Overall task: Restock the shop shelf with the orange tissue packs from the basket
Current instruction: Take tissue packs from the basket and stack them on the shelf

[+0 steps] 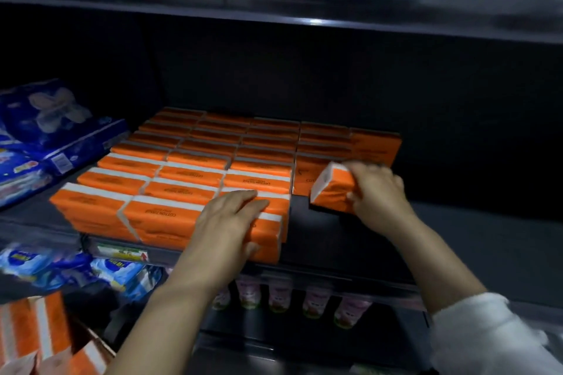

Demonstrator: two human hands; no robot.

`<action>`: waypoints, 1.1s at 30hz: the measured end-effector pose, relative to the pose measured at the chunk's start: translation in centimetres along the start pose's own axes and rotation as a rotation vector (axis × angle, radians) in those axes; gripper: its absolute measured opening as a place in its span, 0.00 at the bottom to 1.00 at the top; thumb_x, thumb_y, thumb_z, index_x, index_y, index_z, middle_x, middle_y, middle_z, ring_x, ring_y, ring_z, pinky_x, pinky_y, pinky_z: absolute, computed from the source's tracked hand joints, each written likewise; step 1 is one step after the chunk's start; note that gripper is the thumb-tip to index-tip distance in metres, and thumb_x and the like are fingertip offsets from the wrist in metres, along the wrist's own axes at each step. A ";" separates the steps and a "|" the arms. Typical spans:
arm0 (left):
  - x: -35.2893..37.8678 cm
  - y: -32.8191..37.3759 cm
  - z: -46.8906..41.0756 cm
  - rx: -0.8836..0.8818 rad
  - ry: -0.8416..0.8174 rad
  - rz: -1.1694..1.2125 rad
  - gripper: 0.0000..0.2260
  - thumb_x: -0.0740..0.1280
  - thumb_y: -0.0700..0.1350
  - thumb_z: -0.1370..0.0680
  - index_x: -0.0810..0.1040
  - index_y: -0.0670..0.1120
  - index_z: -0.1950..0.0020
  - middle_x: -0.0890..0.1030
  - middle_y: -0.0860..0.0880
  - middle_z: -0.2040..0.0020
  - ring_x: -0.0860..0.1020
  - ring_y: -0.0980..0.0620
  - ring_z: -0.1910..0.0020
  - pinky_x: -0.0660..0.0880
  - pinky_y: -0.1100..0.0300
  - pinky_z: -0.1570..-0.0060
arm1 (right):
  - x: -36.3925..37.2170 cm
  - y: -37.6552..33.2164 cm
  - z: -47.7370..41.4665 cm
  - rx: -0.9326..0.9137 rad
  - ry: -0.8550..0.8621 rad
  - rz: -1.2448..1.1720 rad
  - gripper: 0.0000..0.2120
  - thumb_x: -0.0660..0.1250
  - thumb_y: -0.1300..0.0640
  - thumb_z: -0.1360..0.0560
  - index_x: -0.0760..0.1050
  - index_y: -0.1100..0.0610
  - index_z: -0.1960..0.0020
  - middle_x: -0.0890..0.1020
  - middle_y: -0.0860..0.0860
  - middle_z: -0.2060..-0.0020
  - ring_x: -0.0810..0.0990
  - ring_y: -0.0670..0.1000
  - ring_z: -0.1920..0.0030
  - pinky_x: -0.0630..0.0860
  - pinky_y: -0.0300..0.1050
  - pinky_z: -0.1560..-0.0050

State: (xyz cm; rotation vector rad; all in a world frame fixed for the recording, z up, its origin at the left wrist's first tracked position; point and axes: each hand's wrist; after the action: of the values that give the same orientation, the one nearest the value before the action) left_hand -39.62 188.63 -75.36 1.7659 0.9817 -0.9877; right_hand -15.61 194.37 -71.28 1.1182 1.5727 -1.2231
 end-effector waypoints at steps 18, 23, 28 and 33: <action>-0.2 -0.3 0.1 0.036 0.014 0.022 0.35 0.77 0.40 0.34 0.70 0.51 0.30 0.69 0.51 0.30 0.65 0.47 0.30 0.54 0.61 0.35 | 3.8 -2.8 -2.9 -0.116 0.072 -0.047 0.24 0.70 0.60 0.29 0.71 0.52 0.34 0.71 0.50 0.37 0.65 0.53 0.34 0.62 0.48 0.33; -0.2 -0.3 0.3 0.040 0.017 0.016 0.35 0.76 0.39 0.34 0.70 0.51 0.29 0.68 0.51 0.30 0.65 0.47 0.30 0.58 0.56 0.32 | 3.8 -2.9 -2.7 -0.119 0.066 -0.017 0.22 0.69 0.59 0.28 0.72 0.51 0.35 0.71 0.50 0.38 0.64 0.53 0.34 0.62 0.50 0.33; -0.2 -0.2 0.3 0.056 0.042 -0.009 0.35 0.76 0.40 0.33 0.69 0.51 0.29 0.68 0.50 0.29 0.64 0.47 0.29 0.58 0.54 0.31 | 3.3 -3.1 -1.9 -0.099 0.044 -0.009 0.28 0.69 0.56 0.27 0.65 0.50 0.30 0.65 0.51 0.33 0.60 0.54 0.31 0.57 0.50 0.31; -0.6 -0.1 0.3 0.054 0.018 -0.062 0.37 0.80 0.41 0.39 0.72 0.49 0.31 0.72 0.48 0.32 0.66 0.43 0.30 0.60 0.45 0.30 | 1.7 -4.0 -1.2 -0.058 0.120 -0.059 0.26 0.67 0.57 0.26 0.65 0.51 0.29 0.65 0.52 0.31 0.59 0.55 0.30 0.58 0.50 0.30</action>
State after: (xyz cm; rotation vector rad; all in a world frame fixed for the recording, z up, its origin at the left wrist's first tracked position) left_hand -40.00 188.23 -74.98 1.8011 1.0354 -1.0472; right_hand -19.96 195.28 -71.70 1.1325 1.7313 -1.1600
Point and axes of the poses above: each hand's wrist, its own z-axis away from the middle knuckle, its own x-axis out of the palm, y = z × x
